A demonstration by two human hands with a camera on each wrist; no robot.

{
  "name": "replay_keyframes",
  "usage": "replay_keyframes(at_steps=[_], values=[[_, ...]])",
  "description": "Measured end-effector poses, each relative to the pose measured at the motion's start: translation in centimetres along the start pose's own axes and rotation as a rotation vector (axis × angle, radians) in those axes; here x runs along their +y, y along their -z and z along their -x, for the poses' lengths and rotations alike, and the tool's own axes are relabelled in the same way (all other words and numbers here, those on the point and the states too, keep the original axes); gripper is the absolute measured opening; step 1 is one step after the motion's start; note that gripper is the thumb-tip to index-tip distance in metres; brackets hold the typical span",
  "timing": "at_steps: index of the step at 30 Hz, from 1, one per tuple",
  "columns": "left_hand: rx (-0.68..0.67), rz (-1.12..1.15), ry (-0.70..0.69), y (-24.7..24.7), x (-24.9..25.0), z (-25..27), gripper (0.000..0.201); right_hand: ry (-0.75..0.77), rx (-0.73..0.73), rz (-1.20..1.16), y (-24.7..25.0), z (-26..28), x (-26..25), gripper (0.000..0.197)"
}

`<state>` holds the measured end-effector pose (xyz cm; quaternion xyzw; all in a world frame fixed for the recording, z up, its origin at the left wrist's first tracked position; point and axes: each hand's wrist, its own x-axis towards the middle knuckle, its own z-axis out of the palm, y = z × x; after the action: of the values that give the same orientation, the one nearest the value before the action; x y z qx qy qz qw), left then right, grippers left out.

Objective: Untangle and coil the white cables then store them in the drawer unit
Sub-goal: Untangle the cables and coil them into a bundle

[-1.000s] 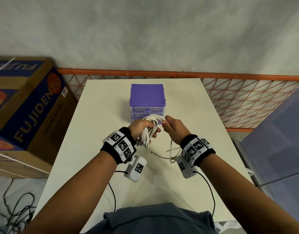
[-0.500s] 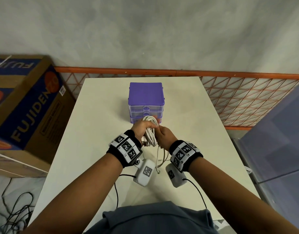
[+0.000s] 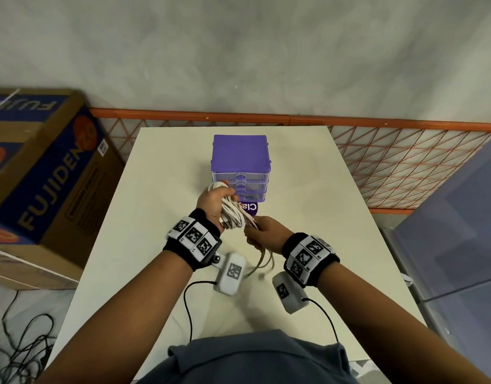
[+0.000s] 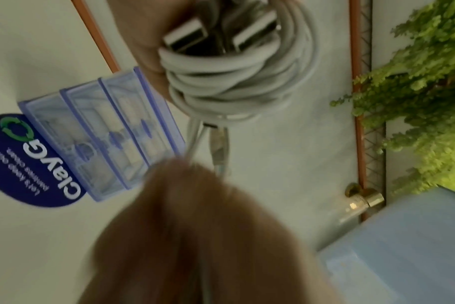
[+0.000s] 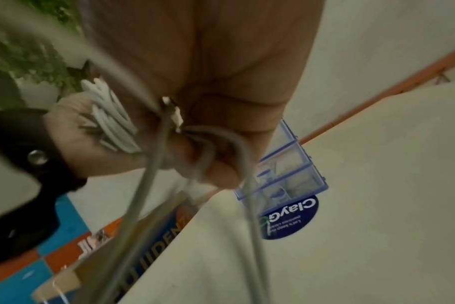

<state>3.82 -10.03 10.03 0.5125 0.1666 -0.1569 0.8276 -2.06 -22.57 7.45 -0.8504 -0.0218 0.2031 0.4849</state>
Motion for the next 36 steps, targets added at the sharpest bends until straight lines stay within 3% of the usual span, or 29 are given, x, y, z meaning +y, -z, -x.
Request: replay_keyframes(at_steps=[2, 6, 10, 13, 16, 22, 27, 36], values=[[0.048, 0.048, -0.042, 0.6, 1.4, -0.4, 0.027, -0.046, -0.010, 0.020, -0.2, 0.5, 1.0, 0.031], [0.077, 0.023, -0.112, 1.4, 2.5, -0.6, 0.026, -0.069, 0.101, 0.001, 0.0, 1.3, 1.9, 0.029], [0.092, 0.081, -0.102, 1.9, 2.2, -0.7, 0.024, -0.060, 0.141, -0.023, 0.8, 1.7, 2.2, 0.025], [0.028, 0.134, -0.073, 1.8, 2.3, -0.5, 0.024, -0.049, 0.147, -0.023, 1.2, 1.8, 2.4, 0.021], [-0.046, 0.183, -0.054, 1.2, 2.4, 0.2, 0.023, -0.003, 0.153, 0.022, 1.6, 1.9, 2.0, 0.003], [-0.160, 0.228, -0.030, 0.6, 2.3, 0.8, 0.022, 0.085, 0.202, 0.080, 1.6, 1.4, -0.8, 0.028], [-0.202, 0.270, -0.016, 0.2, 2.2, 1.3, 0.021, 0.134, 0.209, 0.082, 1.1, 0.9, -2.0, 0.021], [0.121, -0.110, -0.237, 0.4, 3.2, 0.0, 0.025, 0.143, 0.177, 0.259, 1.8, 1.9, -1.1, 0.025]])
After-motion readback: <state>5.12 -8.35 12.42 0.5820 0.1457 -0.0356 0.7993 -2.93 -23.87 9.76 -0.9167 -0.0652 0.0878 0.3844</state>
